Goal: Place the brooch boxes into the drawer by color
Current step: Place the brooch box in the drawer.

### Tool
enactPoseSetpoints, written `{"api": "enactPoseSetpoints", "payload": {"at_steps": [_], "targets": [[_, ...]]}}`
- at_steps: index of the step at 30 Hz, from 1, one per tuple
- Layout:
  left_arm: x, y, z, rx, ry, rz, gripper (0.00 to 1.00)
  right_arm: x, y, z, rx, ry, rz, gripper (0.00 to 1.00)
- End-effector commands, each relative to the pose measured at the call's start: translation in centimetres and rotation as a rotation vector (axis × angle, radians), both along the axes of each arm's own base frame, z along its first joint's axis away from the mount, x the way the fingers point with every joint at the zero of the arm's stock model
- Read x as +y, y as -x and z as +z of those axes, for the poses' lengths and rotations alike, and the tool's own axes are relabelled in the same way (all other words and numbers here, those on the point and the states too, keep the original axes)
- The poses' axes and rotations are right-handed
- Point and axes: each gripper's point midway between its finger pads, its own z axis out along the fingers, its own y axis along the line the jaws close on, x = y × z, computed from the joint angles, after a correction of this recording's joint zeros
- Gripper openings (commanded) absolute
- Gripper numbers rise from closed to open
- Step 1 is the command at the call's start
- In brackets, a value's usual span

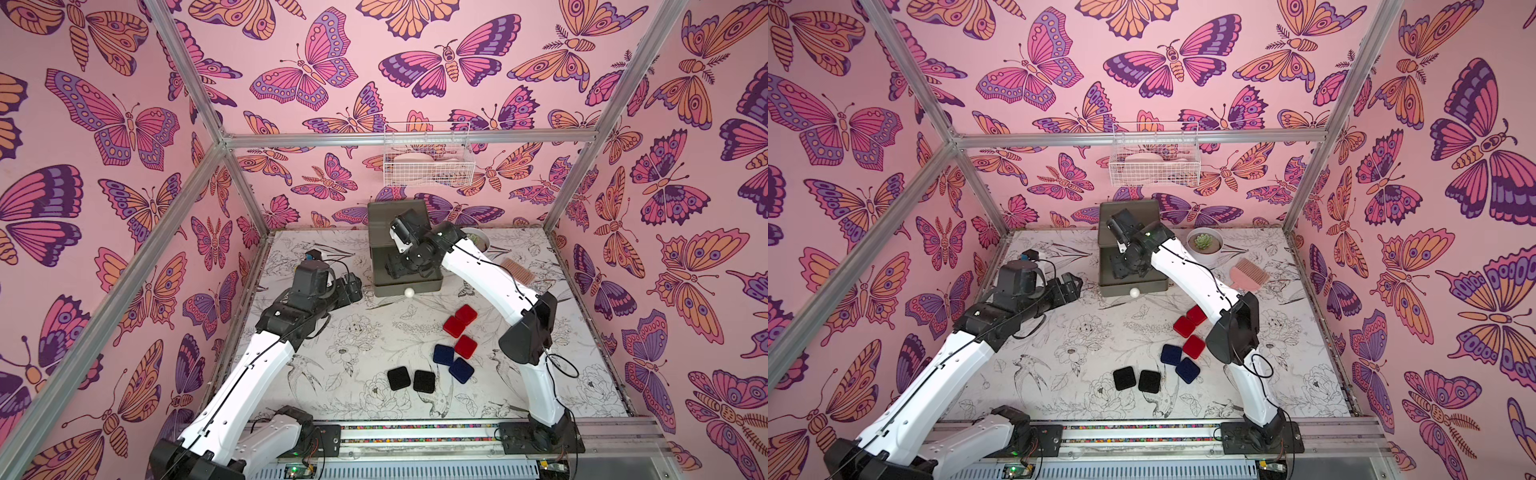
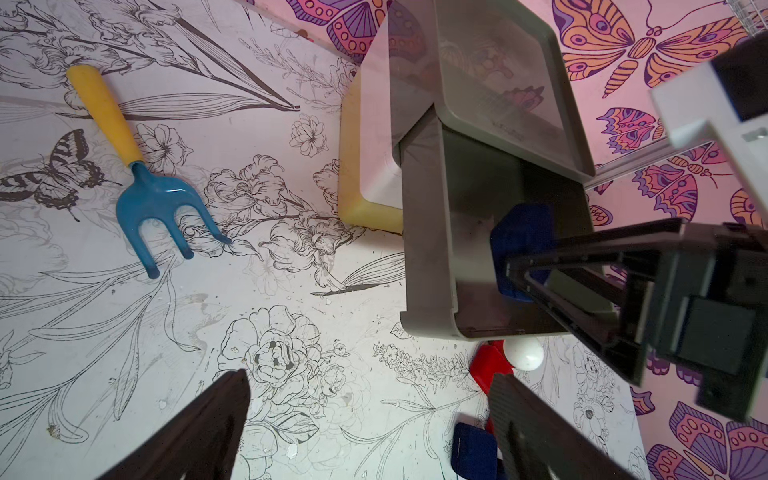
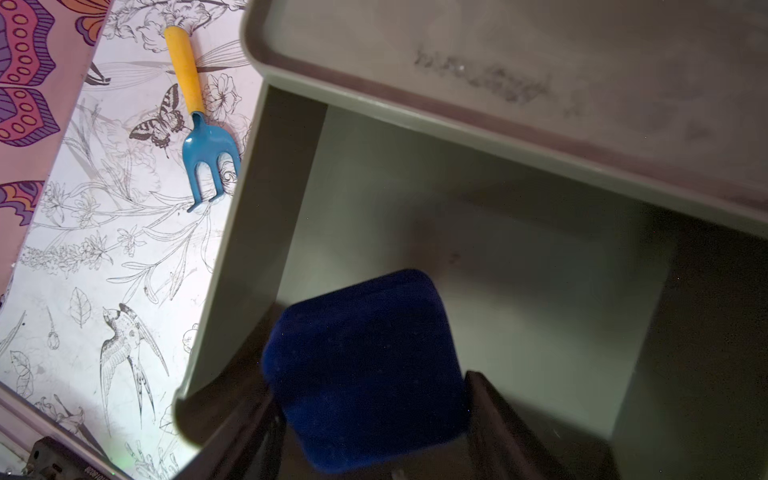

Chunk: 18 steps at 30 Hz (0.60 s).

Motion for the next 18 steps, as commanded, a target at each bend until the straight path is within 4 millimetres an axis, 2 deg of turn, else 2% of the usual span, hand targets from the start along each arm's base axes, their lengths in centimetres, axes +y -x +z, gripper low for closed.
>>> {"api": "enactPoseSetpoints", "payload": {"at_steps": [1, 12, 15, 18], "targets": [[0.2, 0.8, -0.6, 0.027, 0.012, -0.004, 0.96, 1.1, -0.4, 0.1, -0.002, -0.030, -0.008, 0.44], [0.1, 1.0, -1.1, 0.037, 0.013, -0.011, 0.97, 2.2, -0.5, -2.3, 0.051, -0.019, 0.005, 0.47], [0.0, 1.1, -1.1, 0.038, 0.018, -0.015, 0.97, 2.2, -0.6, -2.5, 0.055, -0.018, -0.003, 0.59], [0.0, 1.1, -1.1, 0.039, 0.019, -0.016, 0.97, 2.2, -0.7, -2.5, 0.051, -0.020, -0.006, 0.66]]}}
